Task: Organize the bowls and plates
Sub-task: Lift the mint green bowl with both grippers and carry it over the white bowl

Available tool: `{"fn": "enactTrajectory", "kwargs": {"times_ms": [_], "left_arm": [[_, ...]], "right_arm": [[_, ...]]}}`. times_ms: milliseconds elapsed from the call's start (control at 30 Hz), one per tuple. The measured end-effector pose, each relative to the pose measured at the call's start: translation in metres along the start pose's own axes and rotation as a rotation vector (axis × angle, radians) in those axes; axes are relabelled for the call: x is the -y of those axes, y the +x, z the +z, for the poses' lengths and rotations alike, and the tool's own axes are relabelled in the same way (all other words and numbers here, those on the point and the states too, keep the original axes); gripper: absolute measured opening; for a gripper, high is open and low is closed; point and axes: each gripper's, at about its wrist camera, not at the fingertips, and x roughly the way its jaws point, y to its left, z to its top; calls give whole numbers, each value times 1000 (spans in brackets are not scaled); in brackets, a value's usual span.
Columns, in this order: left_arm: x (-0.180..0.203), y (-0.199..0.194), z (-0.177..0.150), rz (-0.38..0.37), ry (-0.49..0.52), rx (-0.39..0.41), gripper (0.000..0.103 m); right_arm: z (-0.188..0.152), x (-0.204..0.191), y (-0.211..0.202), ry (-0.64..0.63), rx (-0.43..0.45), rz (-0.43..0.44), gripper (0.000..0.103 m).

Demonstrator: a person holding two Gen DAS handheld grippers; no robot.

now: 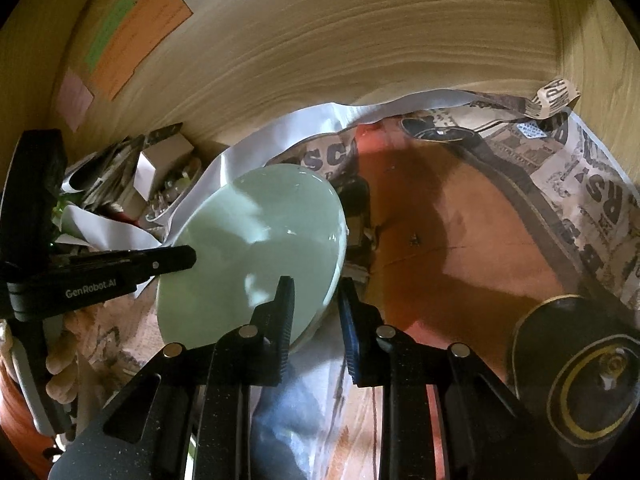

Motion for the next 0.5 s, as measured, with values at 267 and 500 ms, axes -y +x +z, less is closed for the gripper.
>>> {"fn": "enactTrajectory", "kwargs": {"times_ms": [267,500], "left_arm": [[-6,-28,-15,1,3,56,8],[-13,-75,-40,-29,-2,143,8]], "right_arm": [[-4,-19,-17,-71,41,-22,21],[-6,-40,-48,-103,94,22,21]]}}
